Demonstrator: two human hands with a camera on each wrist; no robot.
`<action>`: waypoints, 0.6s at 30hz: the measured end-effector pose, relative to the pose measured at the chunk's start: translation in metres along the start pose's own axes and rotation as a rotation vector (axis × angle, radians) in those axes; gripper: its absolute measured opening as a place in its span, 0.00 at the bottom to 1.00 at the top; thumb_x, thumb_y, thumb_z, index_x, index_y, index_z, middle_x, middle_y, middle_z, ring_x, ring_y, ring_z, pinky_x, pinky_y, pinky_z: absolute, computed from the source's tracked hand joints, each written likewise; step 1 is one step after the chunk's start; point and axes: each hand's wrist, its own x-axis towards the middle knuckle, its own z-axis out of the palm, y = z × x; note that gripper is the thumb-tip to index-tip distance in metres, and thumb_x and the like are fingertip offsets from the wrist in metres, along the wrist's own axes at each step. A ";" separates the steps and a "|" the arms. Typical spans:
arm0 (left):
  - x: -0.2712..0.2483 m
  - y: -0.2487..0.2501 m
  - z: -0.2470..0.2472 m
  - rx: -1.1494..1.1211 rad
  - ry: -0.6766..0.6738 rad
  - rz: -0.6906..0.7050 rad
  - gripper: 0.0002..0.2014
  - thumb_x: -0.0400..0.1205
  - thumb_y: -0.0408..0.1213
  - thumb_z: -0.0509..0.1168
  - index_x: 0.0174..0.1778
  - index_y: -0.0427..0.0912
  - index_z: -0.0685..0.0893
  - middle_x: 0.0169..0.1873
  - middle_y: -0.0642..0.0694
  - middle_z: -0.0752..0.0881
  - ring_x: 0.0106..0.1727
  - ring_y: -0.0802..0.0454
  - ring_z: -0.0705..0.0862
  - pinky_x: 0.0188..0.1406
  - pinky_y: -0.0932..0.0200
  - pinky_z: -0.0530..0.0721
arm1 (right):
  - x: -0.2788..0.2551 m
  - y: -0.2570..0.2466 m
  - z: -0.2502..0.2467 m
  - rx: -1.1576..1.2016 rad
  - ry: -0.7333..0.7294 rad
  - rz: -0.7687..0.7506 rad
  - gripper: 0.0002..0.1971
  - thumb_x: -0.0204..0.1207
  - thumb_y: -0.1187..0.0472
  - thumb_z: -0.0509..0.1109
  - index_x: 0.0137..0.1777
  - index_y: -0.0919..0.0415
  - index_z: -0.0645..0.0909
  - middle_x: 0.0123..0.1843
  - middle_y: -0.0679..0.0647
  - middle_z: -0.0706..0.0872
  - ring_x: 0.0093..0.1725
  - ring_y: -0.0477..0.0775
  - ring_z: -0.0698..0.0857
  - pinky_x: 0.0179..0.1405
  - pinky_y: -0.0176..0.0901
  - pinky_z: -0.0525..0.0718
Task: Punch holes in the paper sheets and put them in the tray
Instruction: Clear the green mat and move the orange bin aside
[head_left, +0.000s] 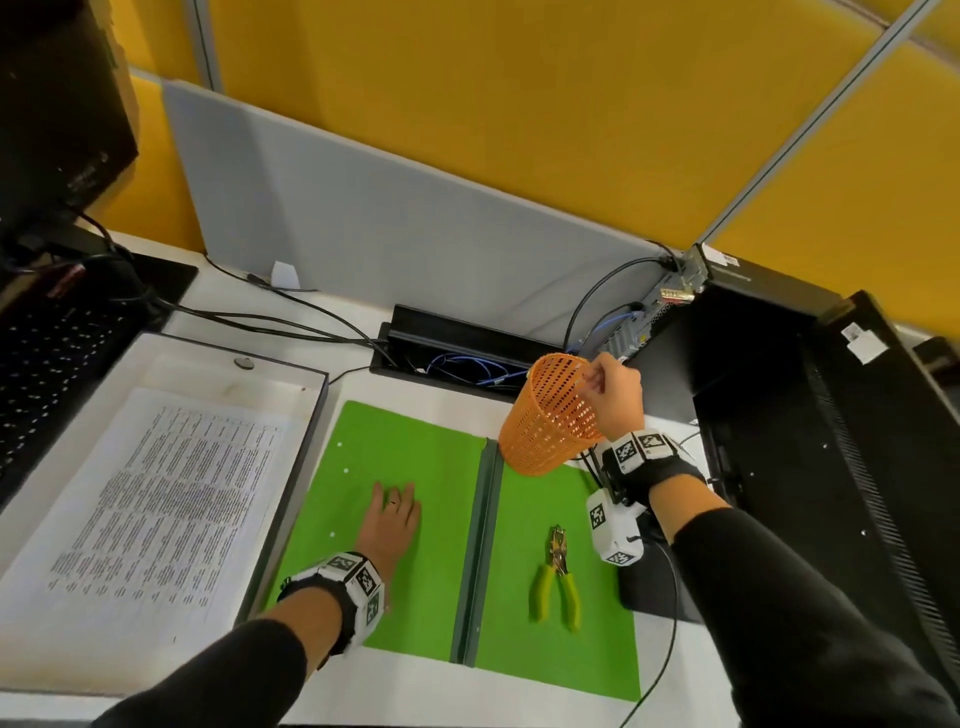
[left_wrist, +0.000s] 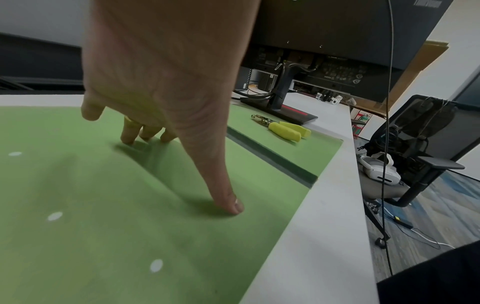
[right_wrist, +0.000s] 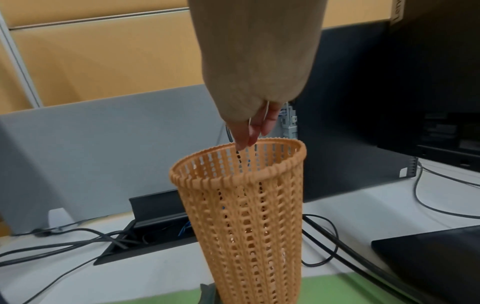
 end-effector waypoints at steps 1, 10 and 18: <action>0.000 0.000 0.000 -0.003 0.004 -0.004 0.38 0.85 0.41 0.60 0.84 0.33 0.45 0.83 0.30 0.44 0.83 0.34 0.51 0.81 0.33 0.48 | 0.000 0.001 -0.002 -0.002 -0.003 0.007 0.08 0.69 0.78 0.67 0.40 0.65 0.79 0.37 0.60 0.84 0.36 0.58 0.84 0.45 0.56 0.87; 0.000 -0.003 0.005 0.009 -0.014 0.035 0.54 0.76 0.59 0.67 0.84 0.34 0.41 0.82 0.30 0.42 0.84 0.34 0.48 0.81 0.32 0.47 | -0.003 -0.012 -0.006 0.057 0.010 -0.014 0.04 0.75 0.67 0.69 0.41 0.67 0.83 0.38 0.61 0.85 0.37 0.53 0.80 0.40 0.43 0.78; -0.035 -0.047 0.021 -0.055 -0.044 -0.084 0.59 0.73 0.61 0.69 0.83 0.31 0.38 0.82 0.32 0.38 0.84 0.35 0.42 0.82 0.35 0.44 | -0.021 -0.075 0.073 0.104 -0.159 -0.338 0.05 0.75 0.70 0.66 0.41 0.68 0.83 0.43 0.64 0.84 0.45 0.59 0.80 0.44 0.45 0.74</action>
